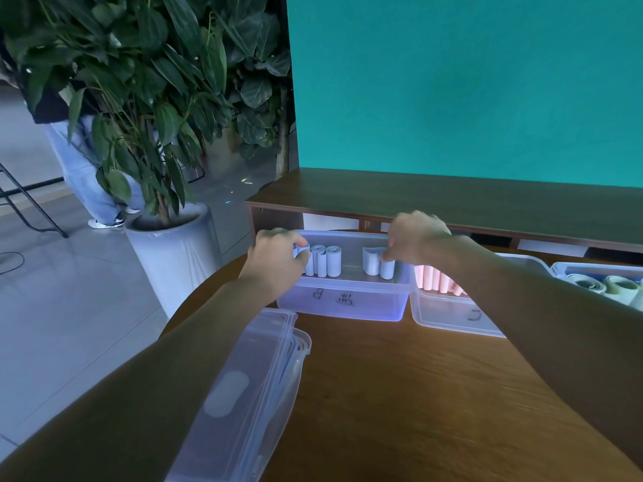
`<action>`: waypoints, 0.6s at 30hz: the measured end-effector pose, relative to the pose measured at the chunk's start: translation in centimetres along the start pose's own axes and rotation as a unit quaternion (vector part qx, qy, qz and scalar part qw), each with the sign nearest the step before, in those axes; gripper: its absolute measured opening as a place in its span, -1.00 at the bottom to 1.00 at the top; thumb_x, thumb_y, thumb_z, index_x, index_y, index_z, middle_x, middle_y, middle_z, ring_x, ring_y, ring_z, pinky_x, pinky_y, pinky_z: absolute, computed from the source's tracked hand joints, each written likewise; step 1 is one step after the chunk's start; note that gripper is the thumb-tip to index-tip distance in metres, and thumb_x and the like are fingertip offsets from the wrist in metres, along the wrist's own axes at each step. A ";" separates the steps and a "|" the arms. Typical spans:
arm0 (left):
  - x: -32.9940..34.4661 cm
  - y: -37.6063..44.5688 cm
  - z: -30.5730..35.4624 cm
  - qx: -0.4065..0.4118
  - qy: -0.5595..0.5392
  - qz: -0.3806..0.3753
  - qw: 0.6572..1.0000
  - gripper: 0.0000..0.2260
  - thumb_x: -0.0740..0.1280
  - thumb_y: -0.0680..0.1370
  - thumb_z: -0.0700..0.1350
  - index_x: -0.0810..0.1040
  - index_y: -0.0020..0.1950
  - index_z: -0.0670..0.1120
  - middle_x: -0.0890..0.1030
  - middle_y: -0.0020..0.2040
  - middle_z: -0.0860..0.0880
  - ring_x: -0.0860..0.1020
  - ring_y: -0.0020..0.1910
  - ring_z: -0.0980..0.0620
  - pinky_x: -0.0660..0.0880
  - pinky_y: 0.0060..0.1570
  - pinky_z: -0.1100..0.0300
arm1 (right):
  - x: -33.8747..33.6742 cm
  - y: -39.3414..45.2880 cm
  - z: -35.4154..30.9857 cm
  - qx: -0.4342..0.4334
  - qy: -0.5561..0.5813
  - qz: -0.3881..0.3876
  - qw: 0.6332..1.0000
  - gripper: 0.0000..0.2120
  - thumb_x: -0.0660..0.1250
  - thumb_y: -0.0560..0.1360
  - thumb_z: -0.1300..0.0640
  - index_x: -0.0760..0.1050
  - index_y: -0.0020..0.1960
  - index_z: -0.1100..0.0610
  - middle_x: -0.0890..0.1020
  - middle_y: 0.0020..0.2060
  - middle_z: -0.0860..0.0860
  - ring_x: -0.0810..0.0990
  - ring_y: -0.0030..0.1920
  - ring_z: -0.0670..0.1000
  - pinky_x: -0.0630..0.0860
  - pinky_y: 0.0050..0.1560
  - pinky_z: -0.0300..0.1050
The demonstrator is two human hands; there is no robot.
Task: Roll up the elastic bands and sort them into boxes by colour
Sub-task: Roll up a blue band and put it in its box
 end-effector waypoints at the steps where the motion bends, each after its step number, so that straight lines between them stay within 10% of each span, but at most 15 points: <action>1: -0.2 0.0 0.3 0.006 0.020 -0.001 1.000 -0.81 0.32 0.61 -0.01 0.62 0.19 0.01 0.61 0.20 0.01 0.46 0.23 -0.04 0.44 0.26 -0.05 | 0.1 0.0 0.1 -0.004 0.014 -0.005 1.000 -0.74 0.44 0.51 -0.09 0.56 -0.17 0.09 0.64 -0.19 0.02 0.58 -0.18 0.04 0.43 -0.13 -0.11; 9: -1.1 0.0 5.0 0.062 -0.014 -0.017 0.998 -0.74 0.37 0.58 -0.01 0.56 0.28 0.05 0.57 0.28 0.04 0.42 0.30 -0.05 0.38 0.28 -0.05 | -1.8 -1.1 0.2 -0.115 0.164 0.034 0.979 -0.79 0.53 0.44 -0.02 0.71 0.01 0.06 0.54 -0.19 -0.19 0.55 -0.06 -0.03 0.41 -0.07 -0.18; 14: -2.0 -1.0 8.5 0.063 -0.148 -0.071 0.984 -0.44 0.54 0.41 0.10 0.44 0.37 0.26 0.49 0.35 0.13 0.53 0.18 0.12 0.49 -0.02 0.32 | -4.9 -3.9 0.2 -0.182 0.248 0.061 0.950 -0.83 0.59 0.40 0.06 0.72 -0.04 0.05 0.56 -0.14 -0.07 0.57 -0.08 -0.02 0.45 -0.06 -0.15; 18: -3.5 -2.7 10.7 0.041 -0.213 -0.129 0.968 -0.33 0.59 0.30 0.10 0.43 0.36 0.29 0.53 0.31 0.20 0.58 0.16 0.18 0.62 0.03 0.08 | -6.3 -7.7 1.1 -0.175 0.366 0.028 0.914 -0.87 0.60 0.40 0.14 0.72 -0.08 0.13 0.66 -0.27 -0.04 0.52 -0.36 -0.13 0.45 -0.29 -0.29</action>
Point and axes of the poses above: each hand's wrist, its own y-axis towards the middle knuckle, its own x-axis out of the palm, z = x × y, the point moved 6 cm from there along y, towards the middle knuckle
